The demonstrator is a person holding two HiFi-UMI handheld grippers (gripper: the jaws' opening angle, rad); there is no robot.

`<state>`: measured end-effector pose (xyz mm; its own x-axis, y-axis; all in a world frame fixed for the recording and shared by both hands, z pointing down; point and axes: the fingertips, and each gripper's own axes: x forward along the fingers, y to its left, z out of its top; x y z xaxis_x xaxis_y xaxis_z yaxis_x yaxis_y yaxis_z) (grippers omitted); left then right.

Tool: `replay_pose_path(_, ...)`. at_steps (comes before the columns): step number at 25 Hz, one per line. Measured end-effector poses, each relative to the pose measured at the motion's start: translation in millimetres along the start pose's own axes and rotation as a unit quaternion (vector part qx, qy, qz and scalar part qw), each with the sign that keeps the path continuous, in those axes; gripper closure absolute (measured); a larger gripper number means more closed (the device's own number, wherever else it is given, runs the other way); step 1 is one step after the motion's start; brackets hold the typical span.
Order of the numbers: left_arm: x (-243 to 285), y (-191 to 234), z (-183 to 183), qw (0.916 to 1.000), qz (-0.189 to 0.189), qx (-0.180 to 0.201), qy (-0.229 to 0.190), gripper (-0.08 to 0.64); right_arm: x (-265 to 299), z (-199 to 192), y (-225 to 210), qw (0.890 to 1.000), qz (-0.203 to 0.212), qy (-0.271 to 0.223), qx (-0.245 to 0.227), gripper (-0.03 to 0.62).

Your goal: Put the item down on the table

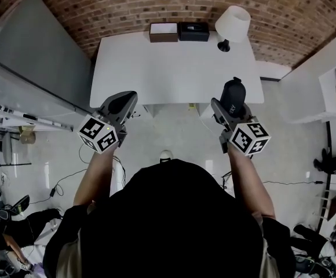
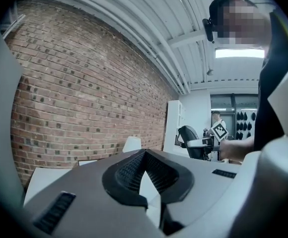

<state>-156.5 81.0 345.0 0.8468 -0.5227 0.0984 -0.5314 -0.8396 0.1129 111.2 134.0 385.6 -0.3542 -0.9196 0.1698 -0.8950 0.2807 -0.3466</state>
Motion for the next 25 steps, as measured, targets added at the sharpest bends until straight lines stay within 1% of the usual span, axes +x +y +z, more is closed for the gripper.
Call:
replay_pose_path(8,4.1,25.4,0.4,0.9995,-0.030,0.000,0.001,0.543,21.1,3.3,8.3,1.000,-0.019,0.000,-0.003,0.278)
replay_pose_path(15,-4.0,41.5,0.3,0.9990,-0.045,0.001,0.001,0.543,36.4,0.6,21.6,1.000,-0.023,0.004,-0.009,0.278)
replay_pose_path(25,-16.3,70.5,-6.5,0.9990,-0.044,0.000,0.008,0.543,60.8,-7.3,31.4,1.000,-0.031,0.004,-0.005,0.278)
